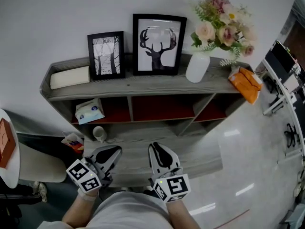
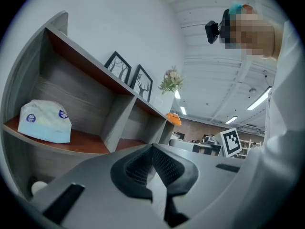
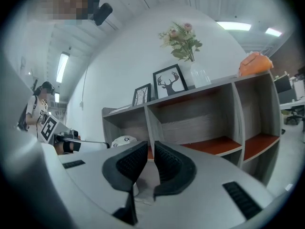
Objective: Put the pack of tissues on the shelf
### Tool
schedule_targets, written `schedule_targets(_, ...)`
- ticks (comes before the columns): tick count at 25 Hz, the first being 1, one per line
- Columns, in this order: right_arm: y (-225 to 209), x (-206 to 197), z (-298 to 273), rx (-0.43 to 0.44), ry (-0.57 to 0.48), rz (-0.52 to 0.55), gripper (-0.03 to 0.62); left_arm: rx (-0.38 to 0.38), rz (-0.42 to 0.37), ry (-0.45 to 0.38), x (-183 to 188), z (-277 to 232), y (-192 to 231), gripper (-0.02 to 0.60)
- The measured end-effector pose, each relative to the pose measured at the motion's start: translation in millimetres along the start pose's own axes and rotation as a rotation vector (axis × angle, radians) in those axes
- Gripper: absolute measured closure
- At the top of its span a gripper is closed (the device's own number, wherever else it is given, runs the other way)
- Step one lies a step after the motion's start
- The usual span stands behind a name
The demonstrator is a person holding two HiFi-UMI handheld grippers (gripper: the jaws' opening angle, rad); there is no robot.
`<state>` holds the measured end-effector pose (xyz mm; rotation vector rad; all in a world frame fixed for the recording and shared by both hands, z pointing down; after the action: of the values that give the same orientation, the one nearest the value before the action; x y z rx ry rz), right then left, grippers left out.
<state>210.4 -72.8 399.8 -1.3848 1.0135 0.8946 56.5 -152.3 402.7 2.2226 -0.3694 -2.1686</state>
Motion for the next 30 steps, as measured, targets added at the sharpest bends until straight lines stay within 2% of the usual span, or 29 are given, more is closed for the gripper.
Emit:
schedule_targets(12, -5, -10, 1, 0.027, 0.031, -0.024, 0.543, -0.008, 0.0, 0.022, -7, -10, -8, 0.566)
schedule_targets(18, -5, -14, -3, 0.045, 0.039, -0.045, 0.543, 0.004, 0.027, -0.019, -5, -4, -6, 0.566)
schedule_targets(23, -4, -17, -8, 0.061, 0.049, -0.046, 0.543, 0.006, 0.021, 0.005, -7, -1, -6, 0.566)
schedule_targets(30, -1, -18, -9, 0.08, 0.061, -0.044, 0.543, -0.025, 0.05, -0.032, -5, 1, -9, 0.566)
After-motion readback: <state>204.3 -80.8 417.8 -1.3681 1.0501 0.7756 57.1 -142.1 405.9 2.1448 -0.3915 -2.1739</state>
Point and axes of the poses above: the fingertips, and each gripper's own axes: z backward along the fingers, y to its left, x out of its top, the point moved 5 cm from there along z, backward along the fingers, and after that the axes turned 11 degrees about -z, right-handed, at the moved point
